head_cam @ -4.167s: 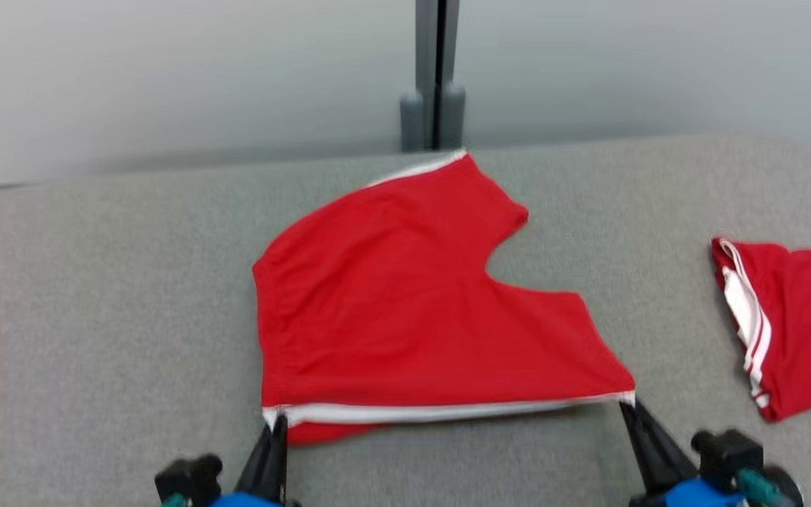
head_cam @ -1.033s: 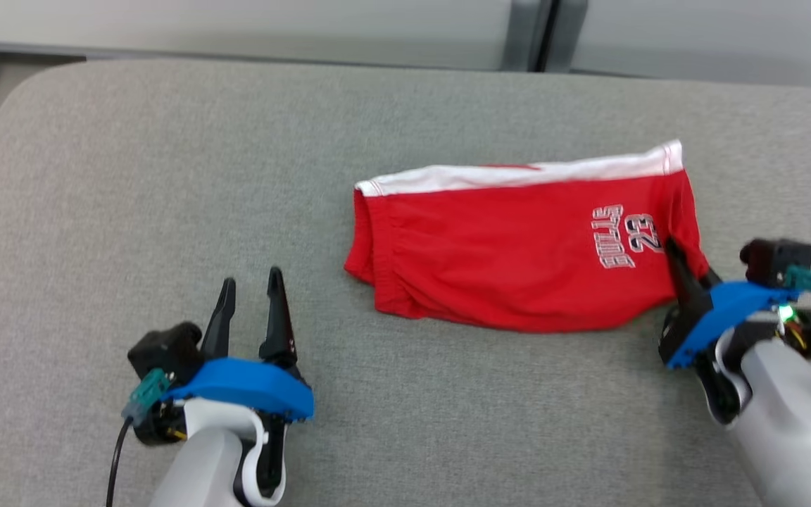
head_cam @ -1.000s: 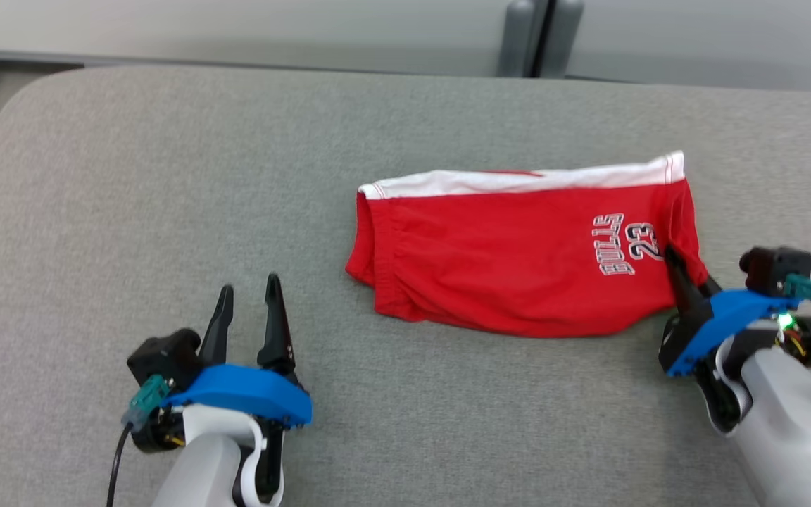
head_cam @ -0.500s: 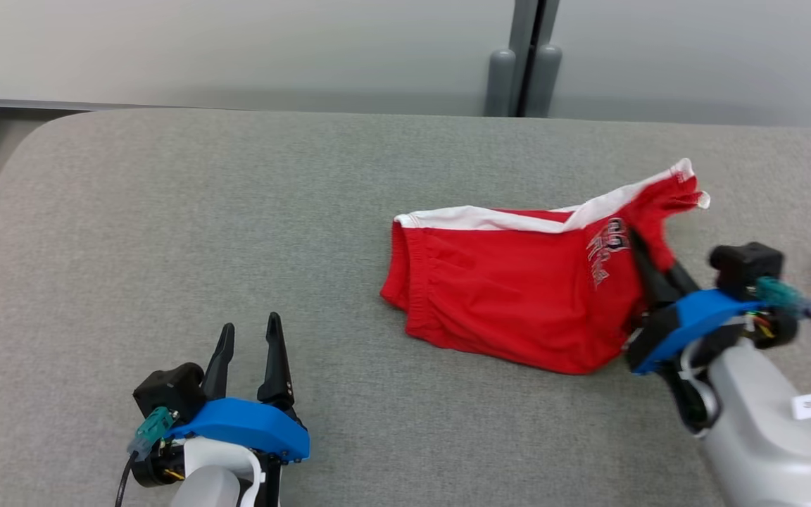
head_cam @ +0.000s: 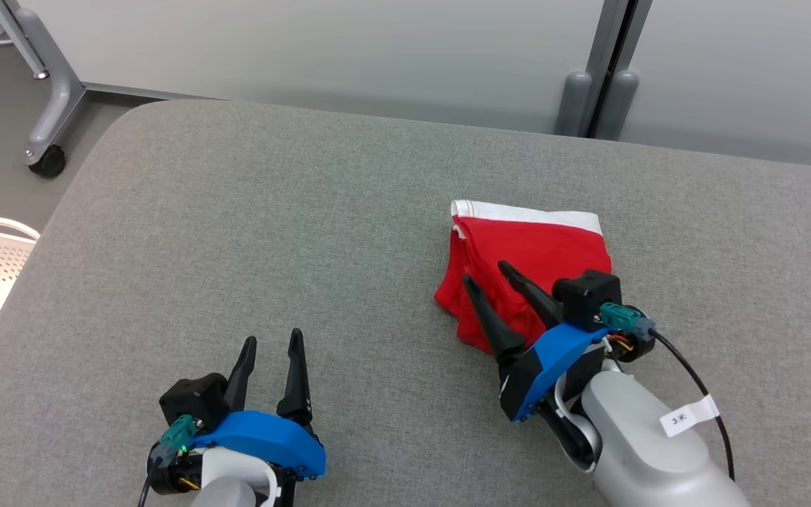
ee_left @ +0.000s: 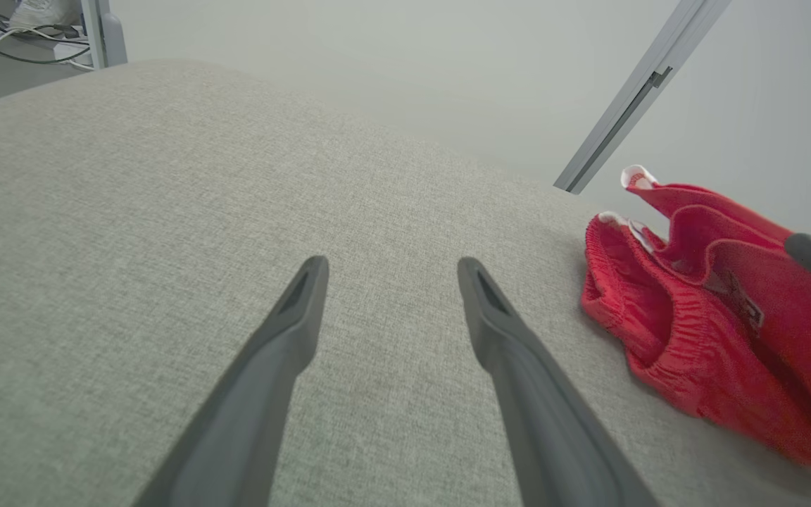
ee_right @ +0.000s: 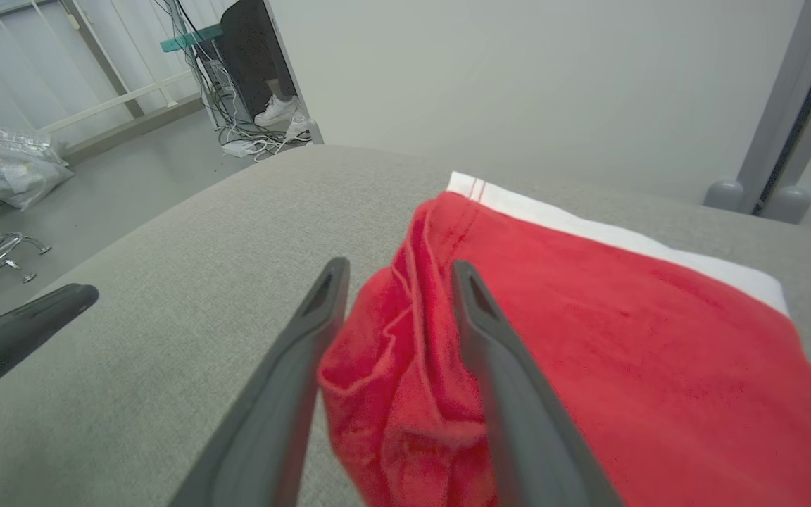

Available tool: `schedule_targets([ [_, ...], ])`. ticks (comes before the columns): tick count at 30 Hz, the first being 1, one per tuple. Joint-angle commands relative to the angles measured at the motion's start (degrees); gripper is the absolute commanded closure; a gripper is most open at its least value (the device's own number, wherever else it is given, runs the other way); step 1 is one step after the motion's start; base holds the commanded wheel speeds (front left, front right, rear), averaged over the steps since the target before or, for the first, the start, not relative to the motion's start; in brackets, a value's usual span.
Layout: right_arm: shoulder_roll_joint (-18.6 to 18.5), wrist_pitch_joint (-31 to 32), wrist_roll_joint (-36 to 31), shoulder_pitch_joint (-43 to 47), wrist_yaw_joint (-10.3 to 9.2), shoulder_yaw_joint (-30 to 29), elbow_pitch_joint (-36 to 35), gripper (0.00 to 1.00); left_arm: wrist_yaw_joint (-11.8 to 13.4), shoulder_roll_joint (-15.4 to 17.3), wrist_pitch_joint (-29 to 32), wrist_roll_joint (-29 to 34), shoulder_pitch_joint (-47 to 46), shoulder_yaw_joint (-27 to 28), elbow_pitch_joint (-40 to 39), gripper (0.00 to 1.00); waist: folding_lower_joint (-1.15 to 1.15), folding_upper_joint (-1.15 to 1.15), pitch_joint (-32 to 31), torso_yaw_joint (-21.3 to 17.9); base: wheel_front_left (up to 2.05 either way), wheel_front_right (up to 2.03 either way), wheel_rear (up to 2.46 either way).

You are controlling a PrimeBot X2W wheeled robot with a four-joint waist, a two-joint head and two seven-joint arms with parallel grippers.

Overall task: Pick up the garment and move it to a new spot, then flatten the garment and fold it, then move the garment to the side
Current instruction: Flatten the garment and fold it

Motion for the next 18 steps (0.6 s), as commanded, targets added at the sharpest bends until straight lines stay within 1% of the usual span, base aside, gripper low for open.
schedule_targets([
  [1,0.03,-0.3,0.9,-0.27,0.01,0.92,-0.72,0.0,0.31,-0.04,-0.24,0.42,0.44,0.17,-0.22,0.0,0.0,0.0,-0.07,0.02,0.0,0.0,0.0],
  [5,0.07,-0.3,5.55,1.81,0.01,6.11,-5.66,0.0,0.65,-0.03,-0.24,1.18,0.38,1.41,-0.67,0.0,0.0,0.0,-0.56,-1.11,0.0,0.0,0.0],
  [7,0.02,-0.31,6.4,2.38,0.01,6.1,-7.5,0.0,0.83,-0.05,-0.24,1.64,0.49,2.19,-1.1,0.0,0.0,0.0,-0.79,-2.29,0.0,0.0,0.0],
  [8,-0.03,-0.31,5.87,2.75,0.01,5.15,-8.13,0.0,0.9,-0.05,-0.23,2.07,0.56,2.59,-1.36,0.0,0.0,0.0,-0.89,-2.87,0.0,0.0,0.0],
  [11,-0.04,-0.3,2.82,4.52,0.01,-0.38,-9.62,0.0,1.36,-0.04,-0.23,3.52,0.71,3.64,-2.44,0.0,0.0,0.0,-1.14,-4.89,0.0,0.0,0.0],
  [16,-0.12,-0.29,-5.1,8.83,0.01,-13.93,-12.63,0.0,2.84,-0.02,-0.24,6.38,1.27,4.85,-3.89,0.0,0.0,0.0,-1.57,-7.96,0.0,0.0,0.0],
  [18,-0.05,-0.3,-8.48,10.52,0.01,-18.3,-13.61,0.0,3.42,-0.04,-0.24,7.66,1.63,4.98,-4.2,0.0,0.0,0.0,-1.68,-8.93,0.0,0.0,0.0],
])
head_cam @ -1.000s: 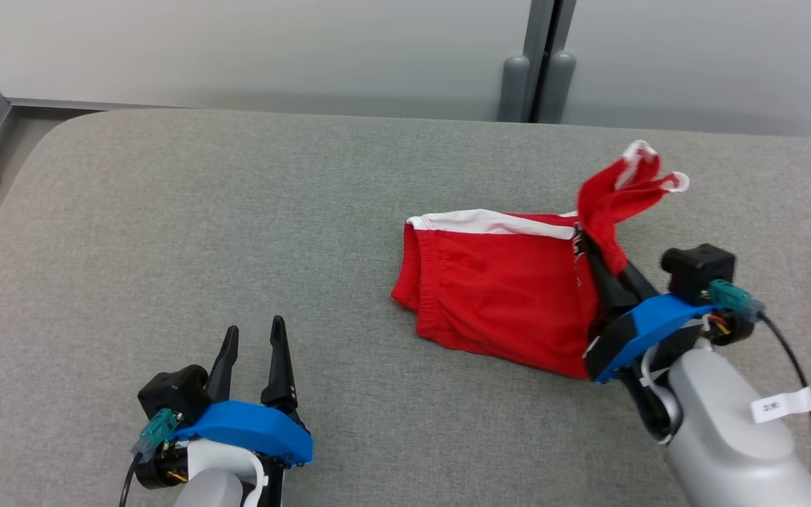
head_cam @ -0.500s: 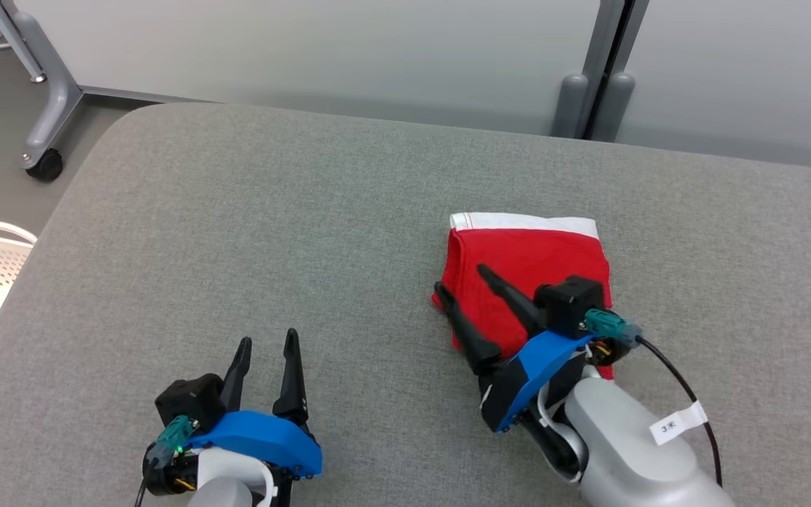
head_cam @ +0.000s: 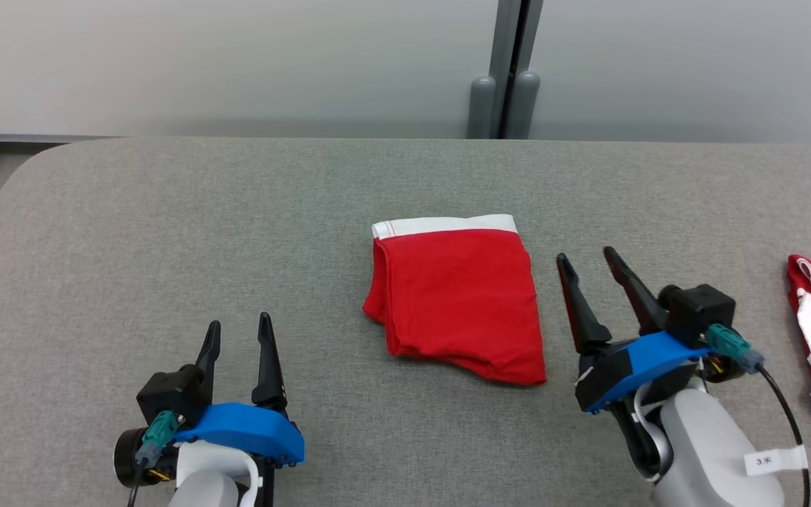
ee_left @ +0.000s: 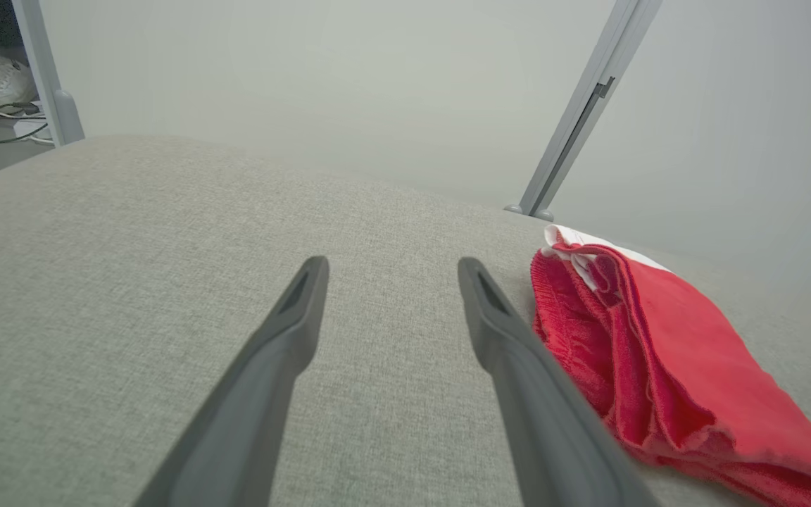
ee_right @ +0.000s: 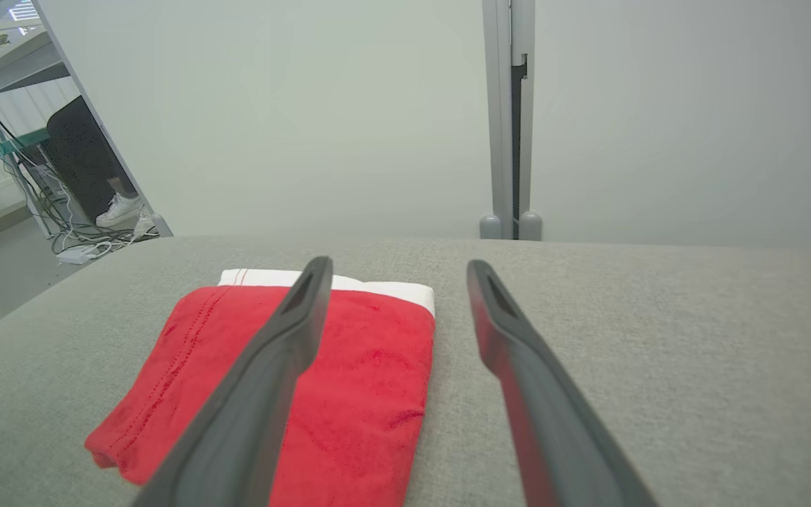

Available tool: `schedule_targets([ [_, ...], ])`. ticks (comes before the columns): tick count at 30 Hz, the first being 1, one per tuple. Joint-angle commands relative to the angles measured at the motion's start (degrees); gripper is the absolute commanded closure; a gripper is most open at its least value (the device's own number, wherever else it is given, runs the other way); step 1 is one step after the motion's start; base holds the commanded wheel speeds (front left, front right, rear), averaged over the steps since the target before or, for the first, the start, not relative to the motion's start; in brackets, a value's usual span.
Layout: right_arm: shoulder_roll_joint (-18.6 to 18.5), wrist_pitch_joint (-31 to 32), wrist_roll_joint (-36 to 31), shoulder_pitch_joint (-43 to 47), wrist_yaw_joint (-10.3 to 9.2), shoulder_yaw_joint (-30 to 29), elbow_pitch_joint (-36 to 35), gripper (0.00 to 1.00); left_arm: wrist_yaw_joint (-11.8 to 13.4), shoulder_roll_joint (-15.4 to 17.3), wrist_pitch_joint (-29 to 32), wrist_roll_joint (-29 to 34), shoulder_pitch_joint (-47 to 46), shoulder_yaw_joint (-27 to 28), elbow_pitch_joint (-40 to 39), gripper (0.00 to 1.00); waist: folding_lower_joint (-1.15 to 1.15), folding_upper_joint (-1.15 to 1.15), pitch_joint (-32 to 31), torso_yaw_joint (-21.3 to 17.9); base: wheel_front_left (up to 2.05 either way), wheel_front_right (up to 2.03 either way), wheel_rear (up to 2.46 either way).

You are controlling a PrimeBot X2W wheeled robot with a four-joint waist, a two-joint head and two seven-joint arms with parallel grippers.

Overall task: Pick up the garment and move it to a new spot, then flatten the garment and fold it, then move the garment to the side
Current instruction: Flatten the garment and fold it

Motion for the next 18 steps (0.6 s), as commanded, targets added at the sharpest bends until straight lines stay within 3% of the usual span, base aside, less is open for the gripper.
schedule_targets([
  [1,-0.11,-0.29,-1.93,1.83,0.01,-2.08,-0.7,0.0,0.44,-0.01,-0.23,1.12,0.96,0.03,-0.22,0.0,0.0,0.0,-0.64,-1.06,0.0,0.0,0.0],
  [7,0.04,-0.29,-8.15,6.56,0.01,-8.34,-1.41,0.0,0.88,-0.03,-0.24,4.72,2.01,1.12,-0.2,0.0,0.0,0.0,-1.96,-3.11,0.0,0.0,0.0],
  [18,0.07,-0.29,-5.96,13.27,0.01,-7.72,-0.52,0.0,0.51,-0.01,-0.24,7.61,7.43,2.86,0.48,0.0,0.0,0.0,-5.71,-5.19,0.0,0.0,0.0],
])
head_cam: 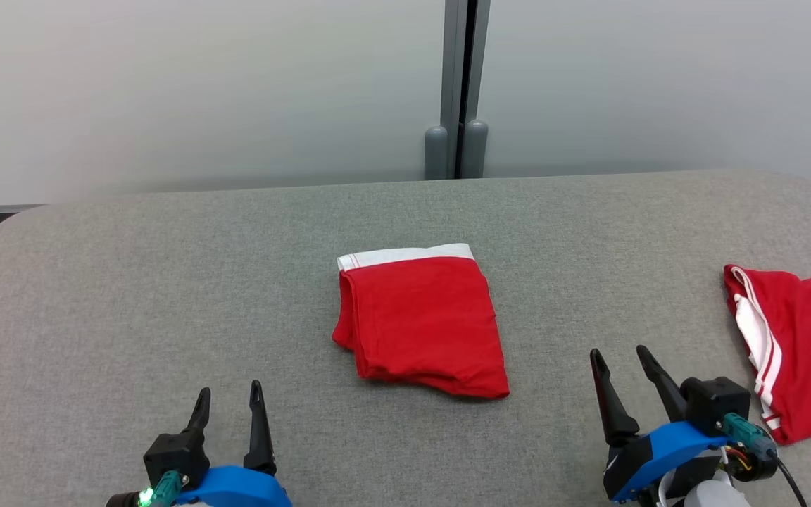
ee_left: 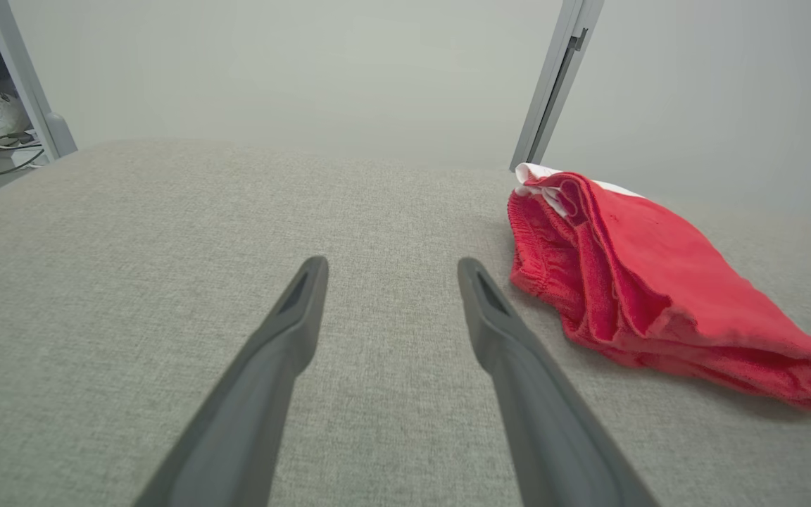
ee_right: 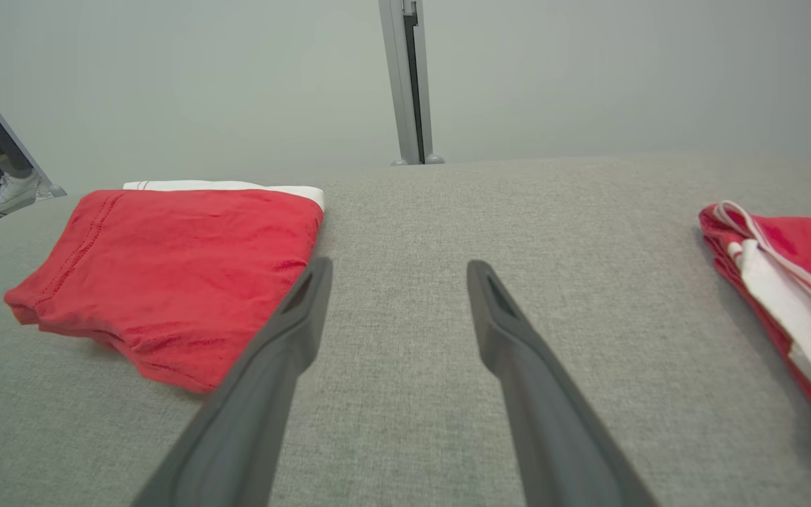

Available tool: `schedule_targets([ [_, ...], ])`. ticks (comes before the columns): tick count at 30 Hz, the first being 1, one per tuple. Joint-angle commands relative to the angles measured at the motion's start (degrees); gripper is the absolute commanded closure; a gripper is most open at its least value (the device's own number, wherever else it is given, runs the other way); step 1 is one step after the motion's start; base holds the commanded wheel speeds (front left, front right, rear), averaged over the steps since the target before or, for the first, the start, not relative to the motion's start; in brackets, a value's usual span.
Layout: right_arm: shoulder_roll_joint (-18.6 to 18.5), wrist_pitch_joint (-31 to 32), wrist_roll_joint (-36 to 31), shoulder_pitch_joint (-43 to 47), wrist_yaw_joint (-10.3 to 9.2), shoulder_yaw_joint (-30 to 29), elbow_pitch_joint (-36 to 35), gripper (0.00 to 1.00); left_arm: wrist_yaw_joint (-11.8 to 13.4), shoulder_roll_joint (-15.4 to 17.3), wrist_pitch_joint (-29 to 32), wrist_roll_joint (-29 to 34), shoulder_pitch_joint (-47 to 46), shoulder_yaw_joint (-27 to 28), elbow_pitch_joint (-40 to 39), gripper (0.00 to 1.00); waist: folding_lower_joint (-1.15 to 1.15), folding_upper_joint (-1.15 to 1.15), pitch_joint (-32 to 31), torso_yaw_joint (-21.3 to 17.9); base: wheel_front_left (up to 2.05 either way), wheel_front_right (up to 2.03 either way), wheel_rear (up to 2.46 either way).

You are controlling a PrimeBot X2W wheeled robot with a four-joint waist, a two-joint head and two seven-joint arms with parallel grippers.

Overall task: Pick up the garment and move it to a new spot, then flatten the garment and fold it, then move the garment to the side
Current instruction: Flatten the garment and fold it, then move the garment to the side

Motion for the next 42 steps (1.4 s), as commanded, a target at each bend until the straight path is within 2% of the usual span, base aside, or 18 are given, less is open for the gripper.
schedule_targets([
  [1,-0.07,-0.3,0.27,1.07,0.01,0.31,0.15,0.0,-0.29,0.01,-0.24,0.11,0.65,0.57,-0.11,0.0,0.01,0.0,-0.53,-0.47,0.0,0.0,0.0],
  [13,-0.06,-0.3,1.53,0.81,0.01,1.52,1.54,0.0,-0.29,0.03,-0.24,-0.8,0.77,-0.36,-0.49,0.0,0.01,0.0,0.42,0.06,0.0,0.0,0.0],
  [21,-0.08,-0.3,1.61,-4.03,0.01,2.68,5.12,0.0,-0.39,0.0,-0.23,-0.96,-1.73,-3.82,-1.34,0.0,0.01,0.0,4.8,4.14,0.0,0.0,0.0],
  [24,-0.08,-0.3,0.97,-7.79,0.01,2.19,7.11,0.0,-0.66,0.02,-0.24,-1.02,-2.81,-5.69,-1.54,0.0,0.01,0.0,6.7,6.81,0.0,0.0,0.0],
  [32,-0.14,-0.29,-1.36,-17.13,0.01,-2.35,16.52,0.0,-0.13,-0.01,-0.23,-1.98,-4.54,-8.66,-2.43,0.0,0.01,0.0,10.37,13.72,0.0,0.0,0.0],
  [38,-0.13,-0.21,-2.96,-22.71,0.01,-5.7,28.19,0.0,0.19,-0.02,-0.24,-2.29,-4.67,-8.73,-3.15,0.0,0.01,0.0,11.9,15.9,0.0,0.0,0.0],
  [41,0.03,0.03,-1.22,-23.98,0.01,-3.77,32.66,1.0,0.46,-0.01,-0.23,-2.46,-4.75,-8.43,-3.73,0.0,0.01,0.0,12.39,15.74,0.0,0.0,0.0],
  [42,0.12,0.14,-0.65,-24.26,0.01,-2.89,33.38,1.0,0.49,-0.01,-0.24,-2.42,-4.9,-8.47,-3.88,0.0,0.01,0.0,12.43,15.49,0.0,0.0,0.0],
])
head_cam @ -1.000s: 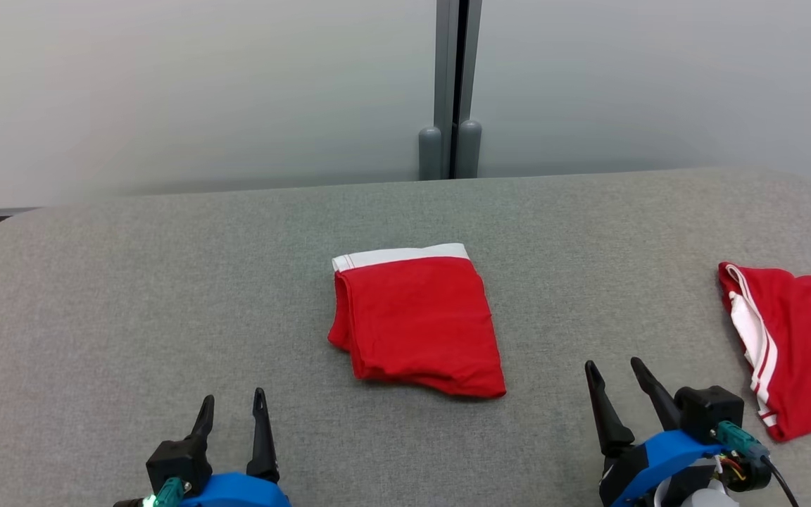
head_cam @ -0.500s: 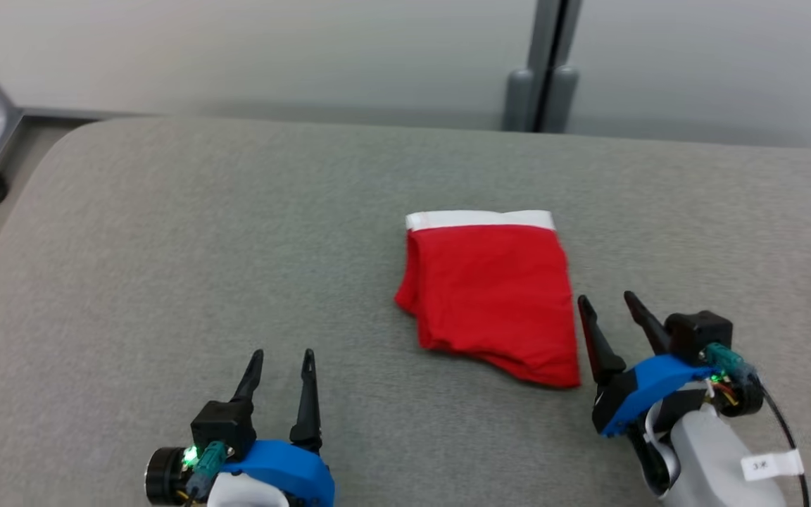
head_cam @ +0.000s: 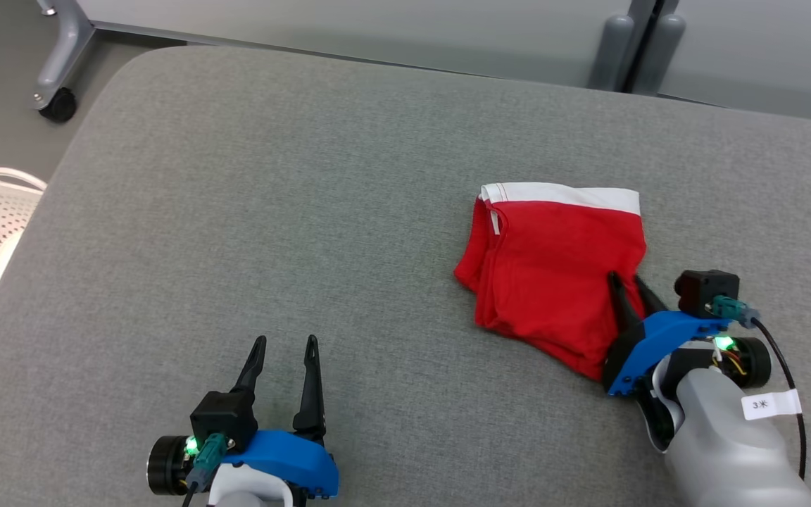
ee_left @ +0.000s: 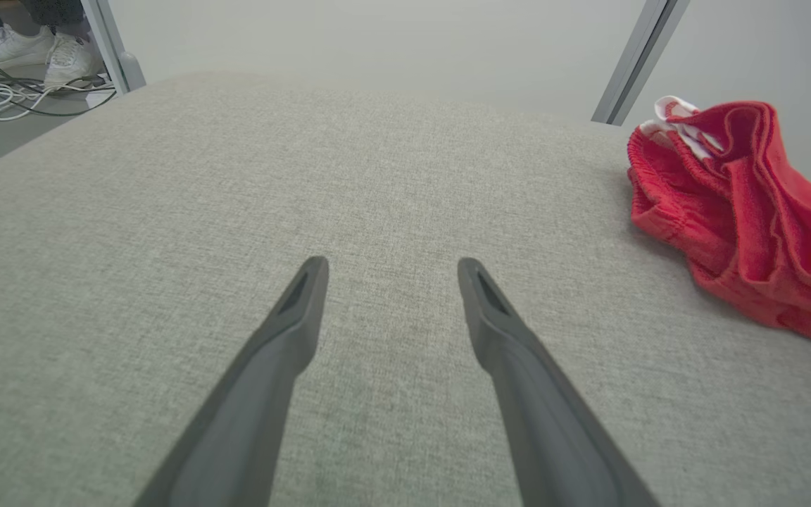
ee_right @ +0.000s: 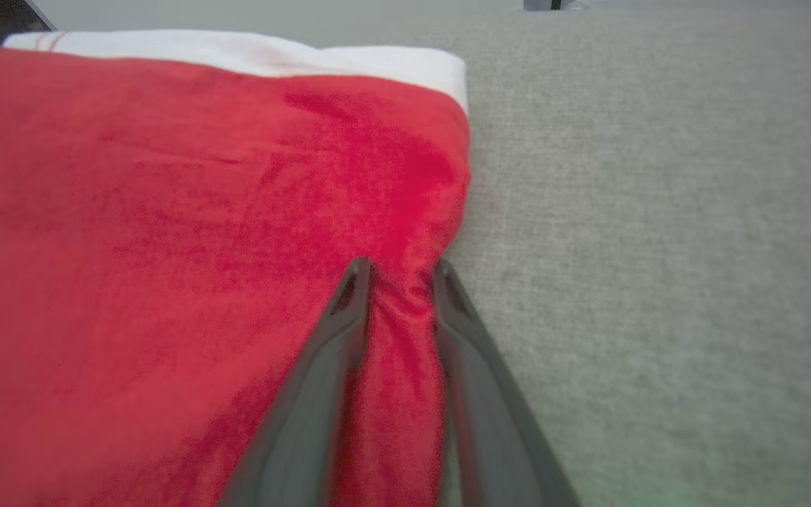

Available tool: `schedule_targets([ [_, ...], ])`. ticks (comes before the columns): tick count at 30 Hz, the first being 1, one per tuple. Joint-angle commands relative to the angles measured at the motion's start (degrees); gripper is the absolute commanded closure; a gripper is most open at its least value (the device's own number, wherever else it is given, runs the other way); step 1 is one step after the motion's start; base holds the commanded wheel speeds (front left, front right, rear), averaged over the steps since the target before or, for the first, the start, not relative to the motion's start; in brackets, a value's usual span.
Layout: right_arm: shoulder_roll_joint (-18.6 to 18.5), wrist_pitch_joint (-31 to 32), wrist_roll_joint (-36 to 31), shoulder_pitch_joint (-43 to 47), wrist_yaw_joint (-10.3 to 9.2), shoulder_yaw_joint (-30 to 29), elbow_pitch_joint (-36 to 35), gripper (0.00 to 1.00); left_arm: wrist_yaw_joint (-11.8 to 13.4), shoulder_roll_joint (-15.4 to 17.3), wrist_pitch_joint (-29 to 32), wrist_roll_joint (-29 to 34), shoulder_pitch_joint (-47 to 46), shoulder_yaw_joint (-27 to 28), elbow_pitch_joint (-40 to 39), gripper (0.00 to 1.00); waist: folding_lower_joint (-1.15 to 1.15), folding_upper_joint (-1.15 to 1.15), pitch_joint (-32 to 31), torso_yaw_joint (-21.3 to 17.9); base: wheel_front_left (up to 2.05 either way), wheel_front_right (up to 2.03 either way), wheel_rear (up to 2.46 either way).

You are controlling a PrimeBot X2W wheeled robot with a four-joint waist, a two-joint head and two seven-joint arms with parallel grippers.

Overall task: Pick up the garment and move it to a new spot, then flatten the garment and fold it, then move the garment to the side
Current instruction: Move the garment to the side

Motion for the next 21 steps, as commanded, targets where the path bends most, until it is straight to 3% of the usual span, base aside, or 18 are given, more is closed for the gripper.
schedule_targets([
  [1,0.35,0.64,0.69,0.86,0.02,0.97,1.6,1.0,0.31,-0.06,-0.24,-0.24,-1.08,0.14,-0.38,0.0,0.0,-0.01,-0.07,-0.46,0.0,0.0,0.0],
  [6,-0.05,0.38,2.47,1.56,0.0,2.06,-3.12,1.0,-0.59,-0.04,-0.24,0.07,-1.1,0.29,-0.15,0.0,0.0,-0.01,-1.24,-3.8,0.0,0.0,0.0],
  [12,0.03,0.32,2.87,4.23,0.02,4.08,-10.12,1.0,-1.27,-0.04,-0.24,1.04,-0.83,1.15,0.24,0.0,0.0,-0.01,-3.48,-11.53,0.0,0.0,0.0],
  [21,0.08,0.32,6.51,6.82,0.02,11.92,-15.7,1.0,-2.88,-0.04,-0.24,0.7,-1.6,0.7,0.49,0.0,0.0,-0.01,-4.72,-29.25,0.0,0.0,0.0],
])
